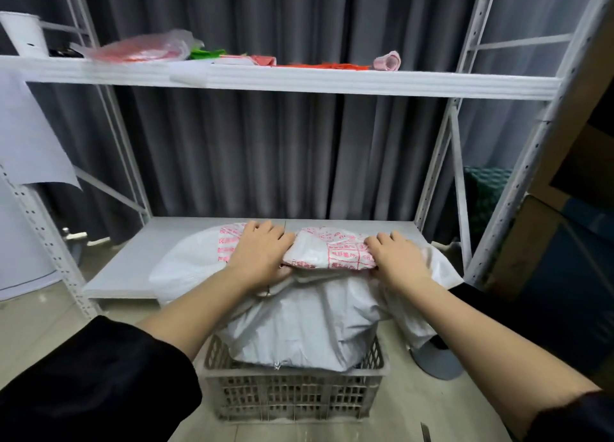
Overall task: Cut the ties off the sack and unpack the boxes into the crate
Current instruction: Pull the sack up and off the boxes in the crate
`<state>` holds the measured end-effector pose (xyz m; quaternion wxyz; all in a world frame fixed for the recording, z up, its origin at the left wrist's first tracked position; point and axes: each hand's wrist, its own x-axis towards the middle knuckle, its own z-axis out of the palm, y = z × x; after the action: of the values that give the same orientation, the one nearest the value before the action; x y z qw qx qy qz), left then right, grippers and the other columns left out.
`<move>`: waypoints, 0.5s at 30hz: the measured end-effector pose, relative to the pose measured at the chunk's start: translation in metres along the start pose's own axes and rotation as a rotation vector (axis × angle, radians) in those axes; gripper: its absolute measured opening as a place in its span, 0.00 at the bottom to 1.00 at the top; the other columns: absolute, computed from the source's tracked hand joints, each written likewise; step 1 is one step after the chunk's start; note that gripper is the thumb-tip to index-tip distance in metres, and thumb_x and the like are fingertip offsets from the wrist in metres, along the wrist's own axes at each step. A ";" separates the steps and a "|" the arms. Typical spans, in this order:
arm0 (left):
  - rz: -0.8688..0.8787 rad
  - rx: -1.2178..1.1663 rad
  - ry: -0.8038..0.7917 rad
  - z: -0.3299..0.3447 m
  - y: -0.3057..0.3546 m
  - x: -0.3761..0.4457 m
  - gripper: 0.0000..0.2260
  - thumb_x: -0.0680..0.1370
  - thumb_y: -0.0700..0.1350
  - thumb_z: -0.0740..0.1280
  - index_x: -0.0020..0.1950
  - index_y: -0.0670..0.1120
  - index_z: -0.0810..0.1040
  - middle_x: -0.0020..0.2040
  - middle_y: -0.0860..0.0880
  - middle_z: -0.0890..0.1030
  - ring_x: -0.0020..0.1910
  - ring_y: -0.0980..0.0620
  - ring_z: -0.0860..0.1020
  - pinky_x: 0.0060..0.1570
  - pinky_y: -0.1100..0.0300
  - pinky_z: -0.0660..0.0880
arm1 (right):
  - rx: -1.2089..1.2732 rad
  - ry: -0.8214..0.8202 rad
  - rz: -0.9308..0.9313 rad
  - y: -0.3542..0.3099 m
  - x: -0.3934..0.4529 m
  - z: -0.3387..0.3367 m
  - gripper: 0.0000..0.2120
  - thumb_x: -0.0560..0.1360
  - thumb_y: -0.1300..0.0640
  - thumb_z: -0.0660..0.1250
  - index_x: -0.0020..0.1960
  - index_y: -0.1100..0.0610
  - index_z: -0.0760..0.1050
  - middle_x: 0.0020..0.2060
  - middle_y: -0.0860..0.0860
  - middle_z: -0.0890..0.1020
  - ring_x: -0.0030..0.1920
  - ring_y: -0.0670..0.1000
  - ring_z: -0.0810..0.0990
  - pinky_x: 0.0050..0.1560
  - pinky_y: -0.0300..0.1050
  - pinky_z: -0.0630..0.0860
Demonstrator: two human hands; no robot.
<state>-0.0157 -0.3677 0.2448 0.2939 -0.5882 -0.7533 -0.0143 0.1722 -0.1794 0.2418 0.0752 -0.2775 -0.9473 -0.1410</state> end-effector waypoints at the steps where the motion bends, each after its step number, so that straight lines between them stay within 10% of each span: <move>1: -0.034 -0.070 -0.129 -0.001 -0.003 -0.004 0.20 0.64 0.57 0.64 0.50 0.48 0.73 0.52 0.48 0.77 0.55 0.45 0.74 0.58 0.47 0.68 | 0.009 0.043 -0.025 0.001 0.001 -0.002 0.21 0.72 0.56 0.67 0.64 0.57 0.69 0.57 0.55 0.75 0.57 0.58 0.73 0.49 0.50 0.70; 5: -0.369 -0.323 -0.693 -0.008 -0.023 -0.023 0.45 0.65 0.62 0.71 0.75 0.52 0.52 0.78 0.48 0.48 0.77 0.42 0.50 0.73 0.40 0.51 | 0.072 0.158 -0.100 -0.003 -0.008 -0.003 0.27 0.54 0.61 0.79 0.47 0.53 0.68 0.37 0.54 0.75 0.36 0.57 0.77 0.26 0.45 0.63; 8: -0.525 -0.221 -0.792 -0.005 -0.021 -0.036 0.60 0.60 0.67 0.74 0.76 0.57 0.34 0.79 0.45 0.39 0.76 0.37 0.55 0.70 0.42 0.58 | 0.200 0.254 -0.087 -0.011 -0.018 0.000 0.21 0.63 0.60 0.74 0.49 0.52 0.66 0.42 0.53 0.73 0.43 0.55 0.74 0.32 0.45 0.59; 12: -0.694 -0.195 -0.806 0.015 0.002 -0.056 0.63 0.60 0.67 0.74 0.75 0.56 0.28 0.78 0.40 0.42 0.69 0.39 0.68 0.62 0.47 0.69 | 0.363 0.297 -0.087 -0.024 -0.018 -0.010 0.11 0.71 0.56 0.67 0.53 0.54 0.72 0.48 0.52 0.71 0.51 0.53 0.69 0.37 0.44 0.58; 15: -0.757 -0.252 -0.685 0.021 0.002 -0.064 0.52 0.63 0.66 0.72 0.76 0.49 0.46 0.71 0.42 0.59 0.63 0.42 0.73 0.57 0.51 0.72 | 0.412 0.343 -0.158 -0.033 -0.018 -0.014 0.09 0.69 0.57 0.68 0.49 0.54 0.73 0.46 0.51 0.71 0.48 0.53 0.71 0.36 0.45 0.62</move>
<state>-0.0144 -0.4159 0.1970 -0.0682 -0.2767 -0.9584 -0.0169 0.1704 -0.2198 0.2438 0.2779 -0.1539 -0.9482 0.0043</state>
